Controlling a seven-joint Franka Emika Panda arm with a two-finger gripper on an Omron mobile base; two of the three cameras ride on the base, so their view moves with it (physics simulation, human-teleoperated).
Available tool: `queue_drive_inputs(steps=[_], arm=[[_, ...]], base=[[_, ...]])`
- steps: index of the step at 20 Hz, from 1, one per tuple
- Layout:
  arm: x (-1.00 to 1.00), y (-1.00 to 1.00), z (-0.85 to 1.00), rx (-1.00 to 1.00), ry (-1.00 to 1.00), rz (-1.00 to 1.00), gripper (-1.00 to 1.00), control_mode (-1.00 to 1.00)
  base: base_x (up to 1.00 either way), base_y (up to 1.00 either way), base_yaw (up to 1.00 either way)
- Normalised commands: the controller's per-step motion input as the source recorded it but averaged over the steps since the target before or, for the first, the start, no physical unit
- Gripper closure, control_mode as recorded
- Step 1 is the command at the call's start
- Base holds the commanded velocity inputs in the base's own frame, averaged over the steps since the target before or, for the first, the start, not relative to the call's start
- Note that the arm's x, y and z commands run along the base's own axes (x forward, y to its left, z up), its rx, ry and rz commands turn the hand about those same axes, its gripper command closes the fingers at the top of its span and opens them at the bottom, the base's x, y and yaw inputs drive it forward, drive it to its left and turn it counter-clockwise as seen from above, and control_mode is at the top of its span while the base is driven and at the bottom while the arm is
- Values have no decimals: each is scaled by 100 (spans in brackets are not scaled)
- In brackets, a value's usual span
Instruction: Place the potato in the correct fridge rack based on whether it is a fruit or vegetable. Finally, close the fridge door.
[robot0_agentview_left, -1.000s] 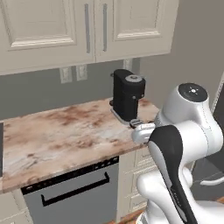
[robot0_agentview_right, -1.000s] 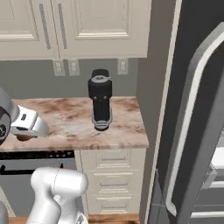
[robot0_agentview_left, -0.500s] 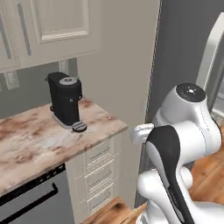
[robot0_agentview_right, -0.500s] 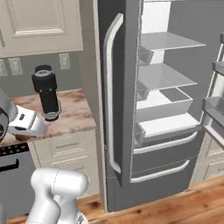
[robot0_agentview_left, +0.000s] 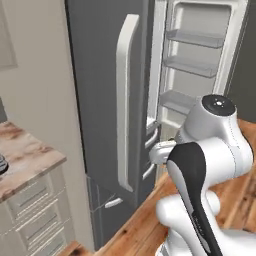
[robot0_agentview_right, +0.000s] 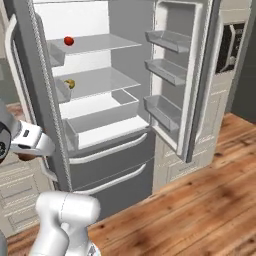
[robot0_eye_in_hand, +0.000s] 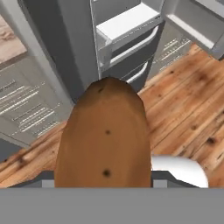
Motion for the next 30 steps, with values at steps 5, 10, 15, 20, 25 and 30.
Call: queue_drive_inputs(steps=[5, 10, 15, 20, 25, 30], arm=[[0, 0, 0, 0, 0, 0, 100, 100], [0, 0, 0, 0, 0, 0, 100, 100], [0, 0, 0, 0, 0, 0, 100, 100], [0, 0, 0, 0, 0, 0, 100, 100], [0, 0, 0, 0, 0, 0, 100, 100], [0, 0, 0, 0, 0, 0, 100, 100]], base=[[-11, -100, -27], [13, -100, 2], [5, -78, 56], [0, -46, 65], [5, -34, 51], [2, -5, 11]])
